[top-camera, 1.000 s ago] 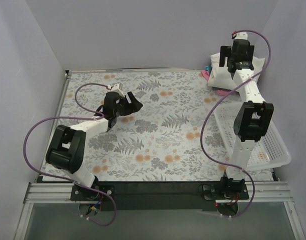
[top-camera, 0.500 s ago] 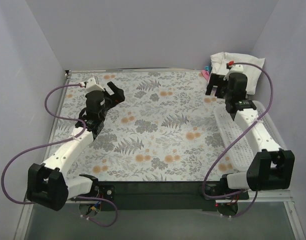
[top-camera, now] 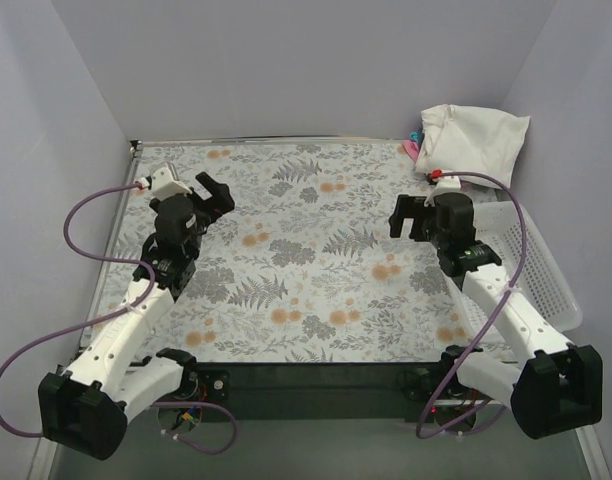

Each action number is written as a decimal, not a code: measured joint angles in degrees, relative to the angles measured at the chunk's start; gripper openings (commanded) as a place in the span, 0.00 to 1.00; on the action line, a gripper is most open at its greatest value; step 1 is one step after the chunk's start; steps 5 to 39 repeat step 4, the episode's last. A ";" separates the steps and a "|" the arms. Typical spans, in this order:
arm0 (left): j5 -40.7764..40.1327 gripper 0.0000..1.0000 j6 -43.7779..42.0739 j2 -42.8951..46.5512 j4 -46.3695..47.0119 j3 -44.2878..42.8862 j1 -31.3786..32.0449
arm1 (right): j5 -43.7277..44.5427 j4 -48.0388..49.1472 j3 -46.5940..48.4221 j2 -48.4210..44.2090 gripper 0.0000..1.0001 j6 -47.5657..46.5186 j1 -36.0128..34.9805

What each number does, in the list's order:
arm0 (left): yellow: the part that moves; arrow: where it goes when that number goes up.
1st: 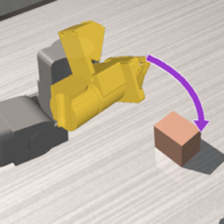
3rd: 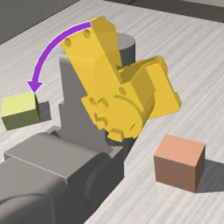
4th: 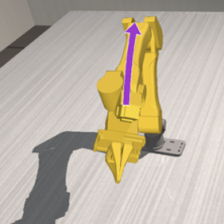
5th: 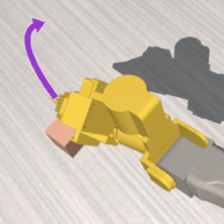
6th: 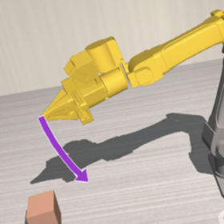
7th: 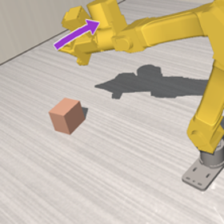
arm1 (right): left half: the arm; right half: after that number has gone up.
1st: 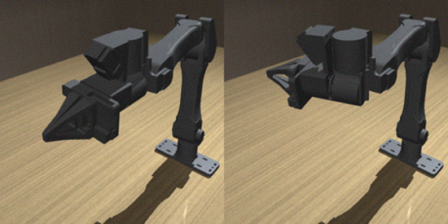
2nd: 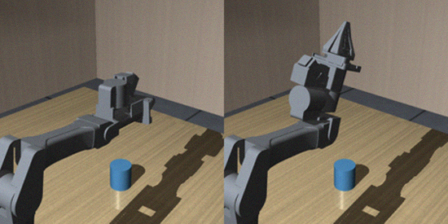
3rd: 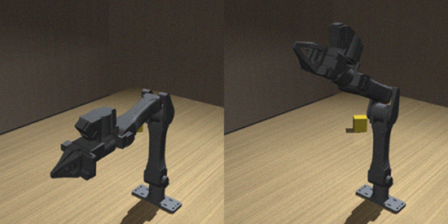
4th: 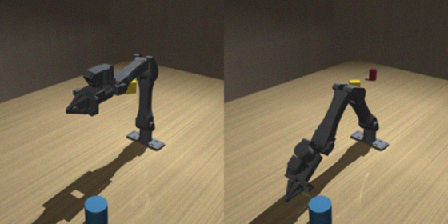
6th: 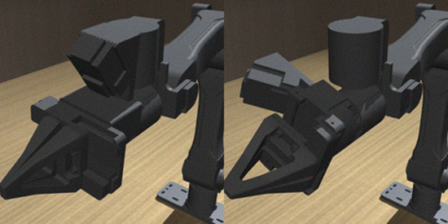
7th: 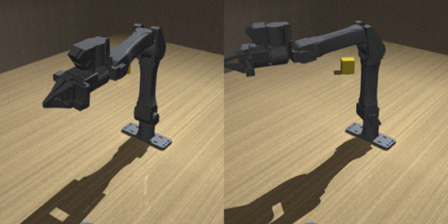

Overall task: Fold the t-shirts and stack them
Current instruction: Neatly place the folded tshirt to the corner

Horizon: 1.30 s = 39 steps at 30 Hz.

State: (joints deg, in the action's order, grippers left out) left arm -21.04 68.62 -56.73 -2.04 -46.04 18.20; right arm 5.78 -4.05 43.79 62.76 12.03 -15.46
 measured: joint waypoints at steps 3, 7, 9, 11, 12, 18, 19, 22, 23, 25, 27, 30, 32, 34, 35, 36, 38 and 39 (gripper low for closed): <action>0.00 0.86 -0.33 0.46 -0.52 0.72 0.02 | -0.20 0.37 -1.27 -1.88 0.98 -0.17 0.00; 0.00 0.86 -0.46 0.44 -0.66 0.72 0.00 | -0.22 0.42 -1.66 -2.49 0.98 -0.20 0.00; 0.00 0.86 -0.46 0.44 -0.66 0.72 0.00 | -0.22 0.42 -1.66 -2.49 0.98 -0.20 0.00; 0.00 0.86 -0.46 0.44 -0.66 0.72 0.00 | -0.22 0.42 -1.66 -2.49 0.98 -0.20 0.00; 0.00 0.86 -0.46 0.44 -0.66 0.72 0.00 | -0.22 0.42 -1.66 -2.49 0.98 -0.20 0.00; 0.00 0.86 -0.46 0.44 -0.66 0.72 0.00 | -0.22 0.42 -1.66 -2.49 0.98 -0.20 0.00; 0.00 0.86 -0.46 0.44 -0.66 0.72 0.00 | -0.22 0.42 -1.66 -2.49 0.98 -0.20 0.00; 0.00 0.86 -0.46 0.44 -0.66 0.72 0.00 | -0.22 0.42 -1.66 -2.49 0.98 -0.20 0.00; 0.00 0.86 -0.46 0.44 -0.66 0.72 0.00 | -0.22 0.42 -1.66 -2.49 0.98 -0.20 0.00; 0.00 0.86 -0.46 0.44 -0.66 0.72 0.00 | -0.22 0.42 -1.66 -2.49 0.98 -0.20 0.00; 0.00 0.86 -0.46 0.44 -0.66 0.72 0.00 | -0.22 0.42 -1.66 -2.49 0.98 -0.20 0.00; 0.00 0.86 -0.46 0.44 -0.66 0.72 0.00 | -0.22 0.42 -1.66 -2.49 0.98 -0.20 0.00; 0.00 0.86 -0.46 0.44 -0.66 0.72 0.00 | -0.22 0.42 -1.66 -2.49 0.98 -0.20 0.00; 0.00 0.86 -0.46 0.44 -0.66 0.72 0.00 | -0.22 0.42 -1.66 -2.49 0.98 -0.20 0.00; 0.00 0.86 -0.46 0.44 -0.66 0.72 0.00 | -0.22 0.42 -1.66 -2.49 0.98 -0.20 0.00; 0.00 0.86 -0.46 0.44 -0.66 0.72 0.00 | -0.22 0.42 -1.66 -2.49 0.98 -0.20 0.00; 0.00 0.86 -0.46 0.44 -0.66 0.72 0.00 | -0.22 0.42 -1.66 -2.49 0.98 -0.20 0.00; 0.00 0.86 -0.46 0.44 -0.66 0.72 0.00 | -0.22 0.42 -1.66 -2.49 0.98 -0.20 0.00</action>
